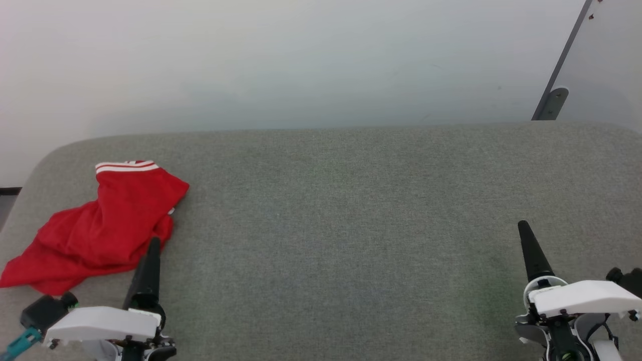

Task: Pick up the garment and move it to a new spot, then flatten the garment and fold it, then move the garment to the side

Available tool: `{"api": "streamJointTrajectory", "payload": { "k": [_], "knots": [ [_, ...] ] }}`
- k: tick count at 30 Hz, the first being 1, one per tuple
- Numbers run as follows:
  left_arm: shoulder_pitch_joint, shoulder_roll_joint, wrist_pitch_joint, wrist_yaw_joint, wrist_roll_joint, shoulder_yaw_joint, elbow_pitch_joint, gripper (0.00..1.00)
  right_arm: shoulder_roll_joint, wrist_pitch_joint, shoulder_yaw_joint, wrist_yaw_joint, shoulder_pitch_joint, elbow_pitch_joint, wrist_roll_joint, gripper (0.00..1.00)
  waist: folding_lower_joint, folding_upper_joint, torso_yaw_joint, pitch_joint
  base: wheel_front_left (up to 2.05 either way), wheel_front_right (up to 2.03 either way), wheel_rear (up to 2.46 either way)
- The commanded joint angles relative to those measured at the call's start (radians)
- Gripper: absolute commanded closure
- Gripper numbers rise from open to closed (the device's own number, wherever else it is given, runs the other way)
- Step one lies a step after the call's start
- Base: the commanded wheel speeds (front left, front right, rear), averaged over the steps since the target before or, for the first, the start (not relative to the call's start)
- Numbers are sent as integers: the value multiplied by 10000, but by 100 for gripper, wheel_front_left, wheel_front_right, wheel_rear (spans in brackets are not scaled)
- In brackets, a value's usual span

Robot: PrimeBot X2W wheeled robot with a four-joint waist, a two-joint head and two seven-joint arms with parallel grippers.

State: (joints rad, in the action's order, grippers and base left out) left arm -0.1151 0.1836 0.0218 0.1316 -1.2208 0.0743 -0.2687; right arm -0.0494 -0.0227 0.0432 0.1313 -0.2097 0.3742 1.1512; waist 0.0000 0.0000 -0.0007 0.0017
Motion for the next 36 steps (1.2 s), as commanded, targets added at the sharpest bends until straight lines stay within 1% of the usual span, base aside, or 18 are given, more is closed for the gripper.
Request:
{"api": "streamJointTrajectory", "payload": {
  "k": [1, 12, 19, 26, 27, 36],
  "knots": [
    [-235, 153, 126, -5, 614, 39, 184, 0, -50, -118, -61, -1, -375, -27, -620, 0, 0, 0, 1, -4, 0, 0, 0],
    [-140, 380, 518, -8, 3252, 20, 332, 0, -108, -443, -452, -2, -774, 208, -3728, 0, 0, 0, 38, -38, 0, 0, 0],
    [0, 561, 741, -17, 4617, -95, 394, 0, -123, -586, -602, -3, -950, 245, -5364, 0, 0, 0, 48, -61, 0, 0, 0],
    [95, 644, 955, -34, 5617, -49, 568, 0, -126, -713, -560, -4, -1073, 298, -6744, 0, 0, 0, 46, -78, 0, 0, 0],
    [95, 644, 955, -34, 5617, -49, 568, 0, -126, -713, -560, -4, -1073, 298, -6744, 0, 0, 0, 46, -78, 0, 0, 0],
    [196, 751, 1211, -34, 6715, -58, 750, 0, -66, -957, -246, -4, -1185, 223, -8215, 0, 0, 0, 35, -80, 0, 0, 0]
  ]
}}
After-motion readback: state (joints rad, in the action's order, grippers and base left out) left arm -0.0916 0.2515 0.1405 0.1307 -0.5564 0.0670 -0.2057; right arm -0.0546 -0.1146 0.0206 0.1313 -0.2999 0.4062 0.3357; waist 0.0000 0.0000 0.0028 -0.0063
